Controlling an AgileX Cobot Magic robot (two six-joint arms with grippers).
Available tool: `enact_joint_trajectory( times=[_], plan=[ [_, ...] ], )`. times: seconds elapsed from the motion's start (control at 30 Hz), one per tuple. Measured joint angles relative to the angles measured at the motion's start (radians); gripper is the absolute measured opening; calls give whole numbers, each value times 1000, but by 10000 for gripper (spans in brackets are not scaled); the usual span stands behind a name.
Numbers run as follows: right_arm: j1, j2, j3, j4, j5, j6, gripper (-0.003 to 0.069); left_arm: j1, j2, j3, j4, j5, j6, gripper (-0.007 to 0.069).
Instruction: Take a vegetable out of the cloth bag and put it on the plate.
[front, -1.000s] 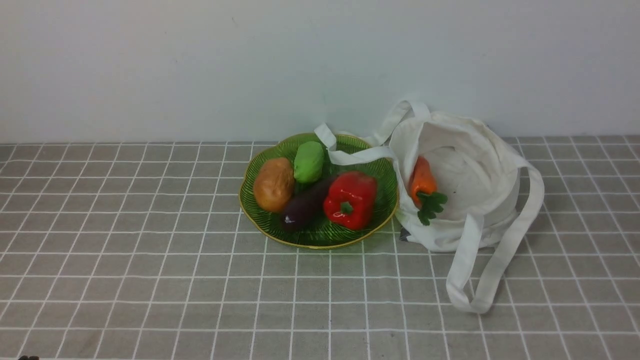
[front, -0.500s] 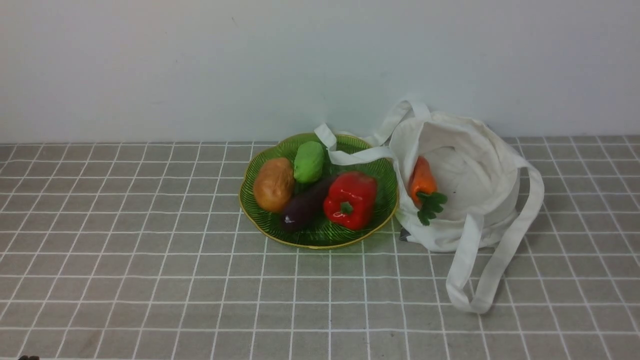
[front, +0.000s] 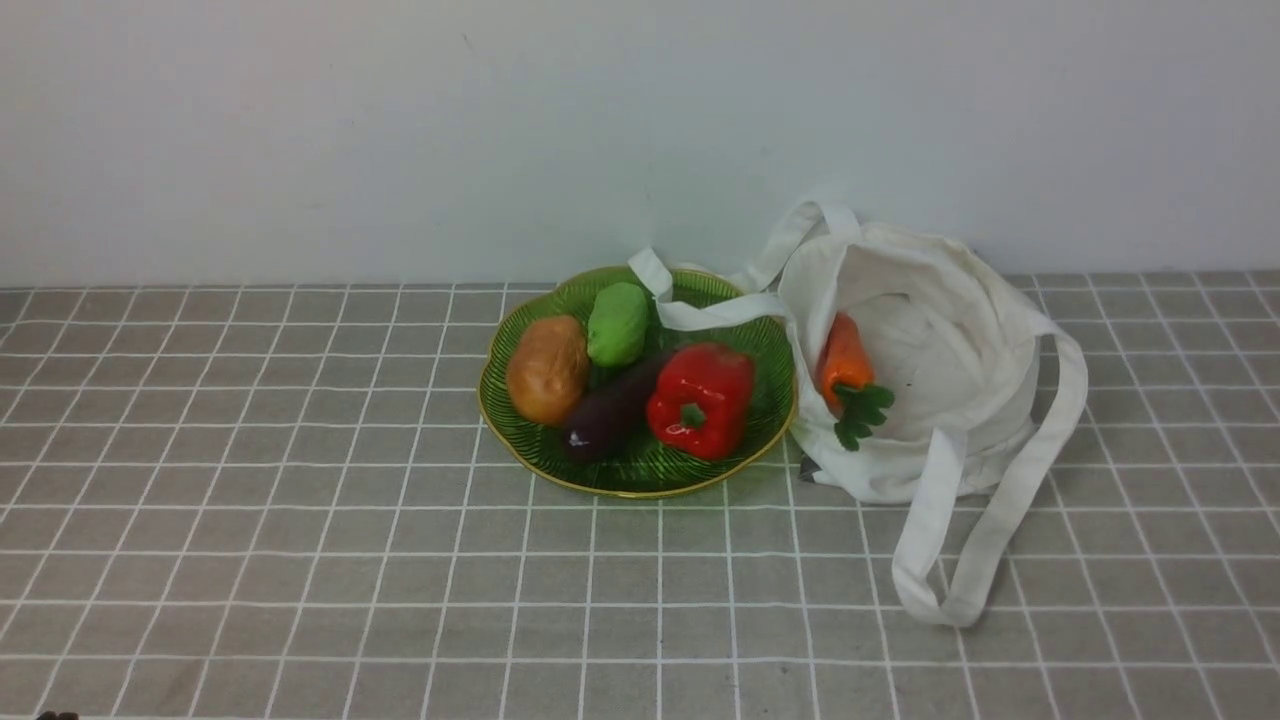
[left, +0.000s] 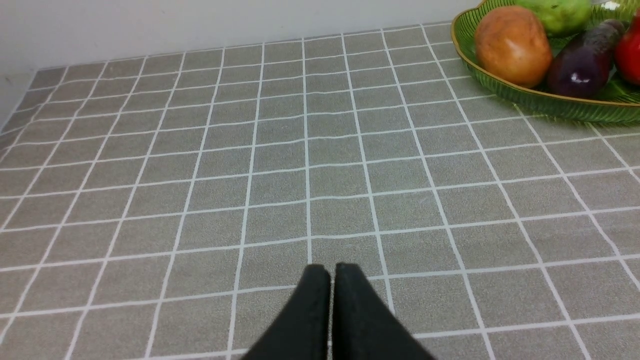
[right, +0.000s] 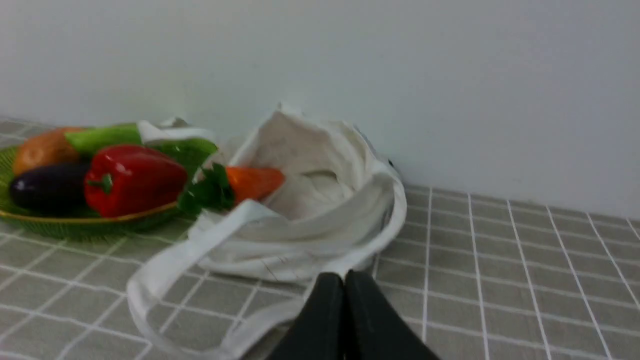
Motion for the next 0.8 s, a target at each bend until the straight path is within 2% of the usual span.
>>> enact_joint_trajectory(
  times=[0.2,0.8],
  plan=[
    [-47,-1,0,0,96,0,-15,0,0,0,0,0,0,-5],
    [-50,-1,-2,20,103,8,-15,0,0,0,0,0,0,-5]
  ],
)
